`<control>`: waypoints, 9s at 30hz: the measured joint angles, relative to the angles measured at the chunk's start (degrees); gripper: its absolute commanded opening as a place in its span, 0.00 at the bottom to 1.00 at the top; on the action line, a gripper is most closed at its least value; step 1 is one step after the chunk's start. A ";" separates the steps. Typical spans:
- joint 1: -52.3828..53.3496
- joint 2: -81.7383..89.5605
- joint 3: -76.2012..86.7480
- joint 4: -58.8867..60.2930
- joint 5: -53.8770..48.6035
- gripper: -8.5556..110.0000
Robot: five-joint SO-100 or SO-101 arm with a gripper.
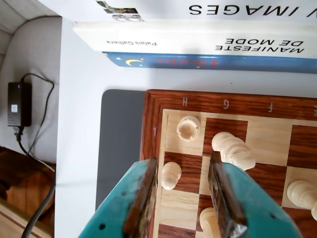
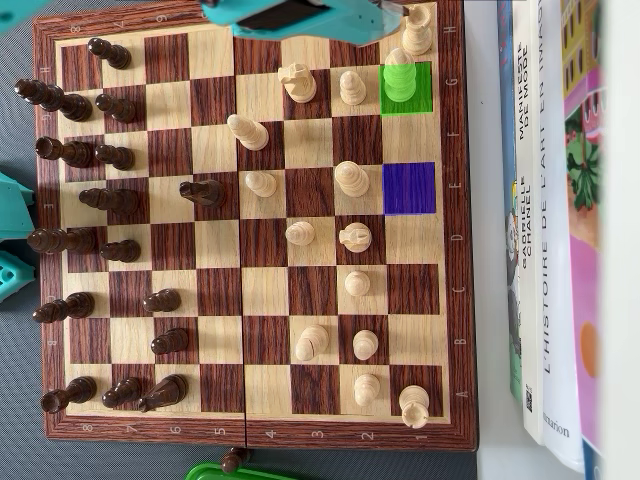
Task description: Play chess
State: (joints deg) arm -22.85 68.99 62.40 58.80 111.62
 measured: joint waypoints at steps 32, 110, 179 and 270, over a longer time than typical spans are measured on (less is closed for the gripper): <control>0.35 -12.48 -7.65 -1.76 0.00 0.21; -0.09 -2.20 -0.70 -2.11 0.00 0.15; 10.55 -1.41 10.63 -5.10 -8.88 0.15; 16.00 44.03 39.64 -5.19 -10.81 0.18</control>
State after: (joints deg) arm -6.86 113.03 102.04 53.61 100.81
